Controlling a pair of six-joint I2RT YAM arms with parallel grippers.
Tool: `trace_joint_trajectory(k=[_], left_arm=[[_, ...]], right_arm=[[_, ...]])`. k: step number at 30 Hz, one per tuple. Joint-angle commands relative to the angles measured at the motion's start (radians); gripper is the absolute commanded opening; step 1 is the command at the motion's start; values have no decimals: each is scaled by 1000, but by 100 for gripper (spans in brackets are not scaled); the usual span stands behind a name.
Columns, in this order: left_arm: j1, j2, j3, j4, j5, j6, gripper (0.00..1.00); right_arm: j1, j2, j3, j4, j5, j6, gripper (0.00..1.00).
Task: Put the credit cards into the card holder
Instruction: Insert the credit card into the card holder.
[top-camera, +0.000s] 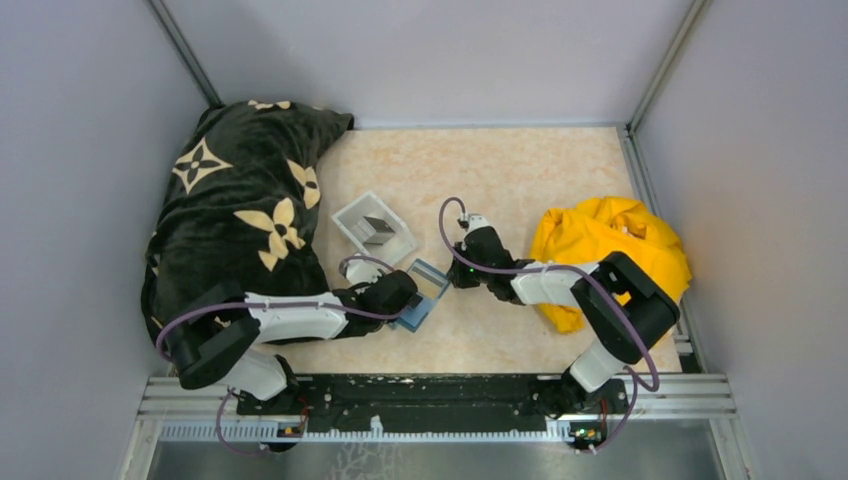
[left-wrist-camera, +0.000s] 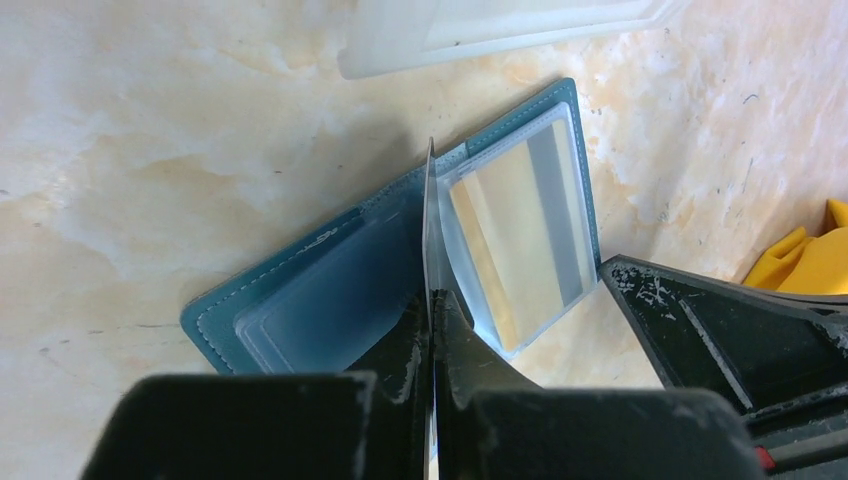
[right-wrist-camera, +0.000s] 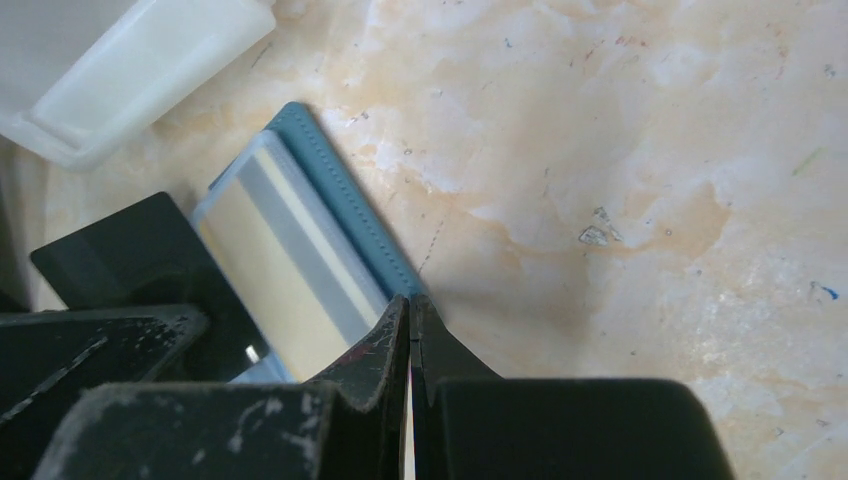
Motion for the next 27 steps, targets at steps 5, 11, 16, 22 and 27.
trace_joint_trajectory(k=[5, 11, 16, 22, 27], left_arm=[[1, 32, -62, -246, -18, 146, 0], [3, 84, -113, 102, 32, 447, 0], [12, 149, -94, 268, 78, 653, 0], [83, 198, -55, 455, 225, 894, 0], [222, 203, -55, 625, 508, 988, 0]], right_arm=[[-9, 38, 65, -67, 28, -57, 0], [-9, -25, 26, -88, 92, -51, 0], [-9, -88, 10, -126, 146, -43, 0], [-9, -173, 5, -193, 235, -40, 0], [-11, -203, 9, -234, 279, -46, 0]])
